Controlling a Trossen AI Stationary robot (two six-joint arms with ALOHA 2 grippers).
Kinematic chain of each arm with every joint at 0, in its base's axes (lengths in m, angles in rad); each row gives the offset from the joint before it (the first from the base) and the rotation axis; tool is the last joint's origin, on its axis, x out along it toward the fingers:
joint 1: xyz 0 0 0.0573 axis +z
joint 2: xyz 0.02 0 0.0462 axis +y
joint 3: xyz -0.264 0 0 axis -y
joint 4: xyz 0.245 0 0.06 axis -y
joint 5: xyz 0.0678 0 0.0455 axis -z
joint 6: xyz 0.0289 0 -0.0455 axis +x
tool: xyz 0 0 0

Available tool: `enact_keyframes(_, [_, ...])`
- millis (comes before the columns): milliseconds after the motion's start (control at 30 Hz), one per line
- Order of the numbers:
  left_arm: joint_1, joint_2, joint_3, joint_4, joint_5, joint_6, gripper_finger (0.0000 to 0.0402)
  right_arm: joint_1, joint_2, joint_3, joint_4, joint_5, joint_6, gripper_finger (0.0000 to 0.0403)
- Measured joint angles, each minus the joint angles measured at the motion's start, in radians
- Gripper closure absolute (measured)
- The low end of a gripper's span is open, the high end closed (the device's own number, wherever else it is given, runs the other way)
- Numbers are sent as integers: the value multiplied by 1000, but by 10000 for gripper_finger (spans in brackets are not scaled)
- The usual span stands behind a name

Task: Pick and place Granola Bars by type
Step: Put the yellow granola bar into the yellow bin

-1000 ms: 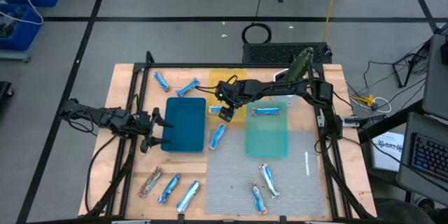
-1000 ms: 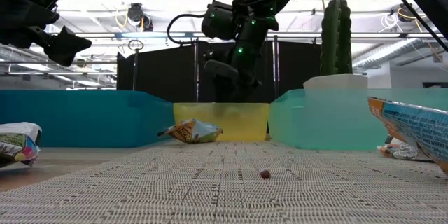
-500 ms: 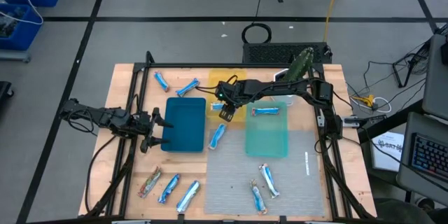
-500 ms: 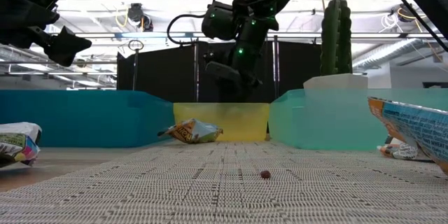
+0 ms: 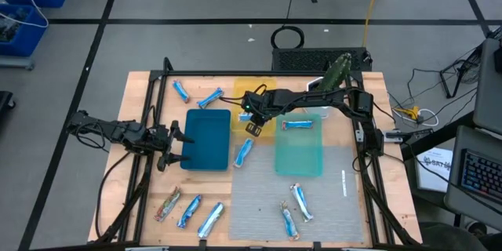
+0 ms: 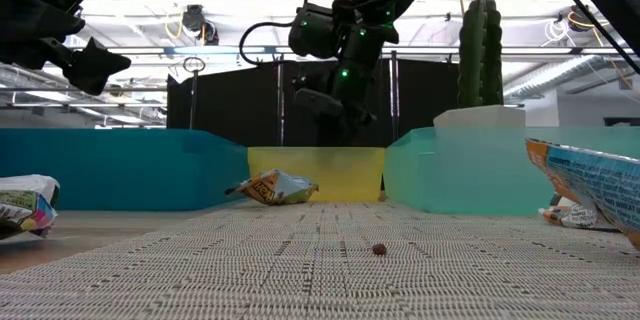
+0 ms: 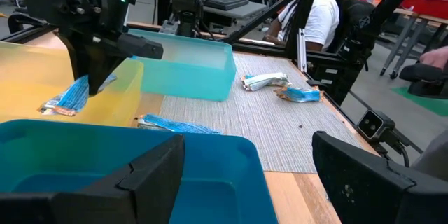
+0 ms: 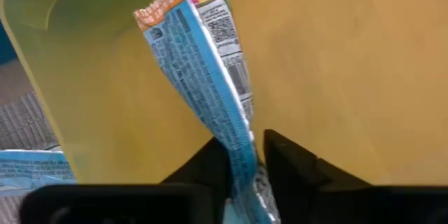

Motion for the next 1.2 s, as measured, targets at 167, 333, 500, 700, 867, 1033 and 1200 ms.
enact_keyframes(167, [0, 0, 0, 0, 0, 0, 91, 0, 0, 0, 0, -1, 8, 235])
enact_keyframes(333, [0, 0, 0, 0, 0, 0, 91, 0, 0, 0, 0, -24, 8, 160])
enact_keyframes(500, [0, 0, 0, 0, 0, 0, 91, 0, 0, 0, 0, -26, 5, 118])
enact_keyframes(700, [0, 0, 0, 0, 0, 0, 92, 0, 0, 0, 0, -25, 5, 109])
enact_keyframes(867, [0, 0, 0, 0, 0, 0, 91, 0, 0, 0, 0, -25, 0, 119])
enact_keyframes(1033, [0, 0, 0, 0, 0, 0, 92, 0, 0, 0, 0, -24, 0, 132])
enact_keyframes(1200, [0, 0, 0, 0, 0, 0, 91, 0, 0, 0, 0, -24, 0, 150])
